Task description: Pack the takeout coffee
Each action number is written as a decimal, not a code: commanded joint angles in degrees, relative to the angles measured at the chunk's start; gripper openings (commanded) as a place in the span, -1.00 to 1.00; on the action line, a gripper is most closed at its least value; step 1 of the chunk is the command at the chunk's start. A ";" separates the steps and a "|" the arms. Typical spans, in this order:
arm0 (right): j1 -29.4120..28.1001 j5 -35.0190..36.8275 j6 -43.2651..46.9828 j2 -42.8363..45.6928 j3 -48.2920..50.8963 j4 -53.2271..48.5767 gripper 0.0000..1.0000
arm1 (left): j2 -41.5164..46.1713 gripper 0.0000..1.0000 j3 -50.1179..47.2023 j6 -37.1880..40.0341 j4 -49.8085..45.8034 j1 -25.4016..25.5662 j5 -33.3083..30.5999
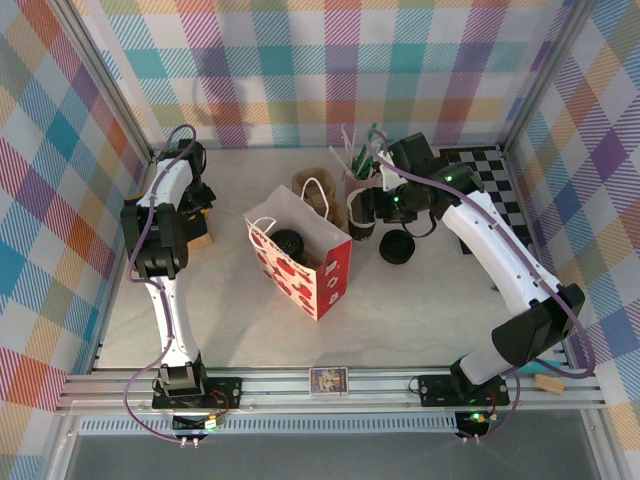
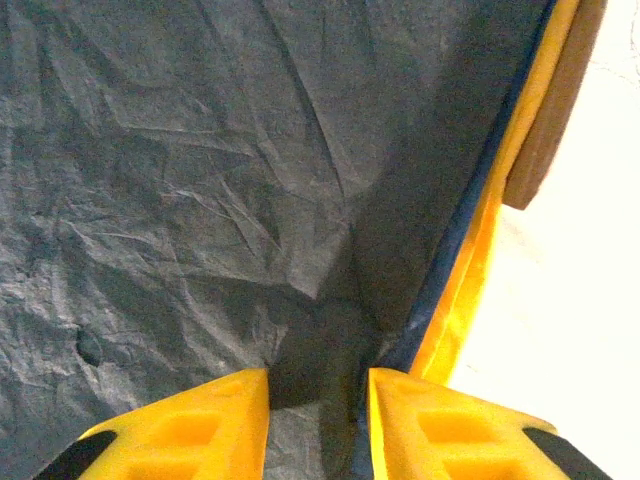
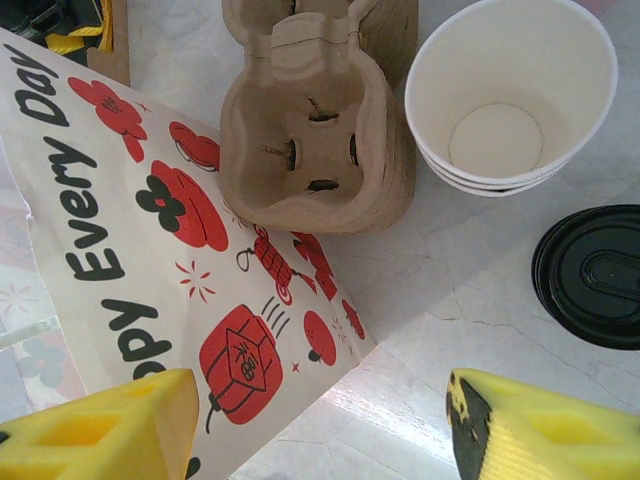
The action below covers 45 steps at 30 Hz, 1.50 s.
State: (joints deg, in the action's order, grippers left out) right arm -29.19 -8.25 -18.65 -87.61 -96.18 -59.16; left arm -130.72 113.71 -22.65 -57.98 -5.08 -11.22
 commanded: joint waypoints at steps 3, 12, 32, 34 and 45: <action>0.20 -1.42 -0.37 -0.71 -2.52 0.27 0.33 | -1.00 -0.47 2.03 0.70 -1.00 -0.72 -0.62; 0.27 -1.90 -0.59 -0.89 -3.05 0.37 0.32 | -0.57 -0.74 2.73 1.28 -1.53 -0.72 -0.99; 0.19 -3.06 -0.96 -0.27 -3.05 1.15 0.30 | 2.12 -1.00 6.00 2.24 -5.18 -0.72 -3.01; 0.22 -3.22 -0.91 -0.28 -3.13 1.32 0.30 | 3.21 -1.00 5.71 2.40 -6.00 -0.72 -3.41; 0.19 -3.66 -0.10 -0.53 -4.82 2.25 0.30 | 12.50 -1.00 2.19 4.00 -6.60 -0.81 -3.72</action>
State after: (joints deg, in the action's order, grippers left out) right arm -29.19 -10.57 -19.07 -87.72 -98.74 -58.30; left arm -122.41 117.08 -19.99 -62.59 -5.08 -13.72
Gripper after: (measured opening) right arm 0.650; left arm 0.049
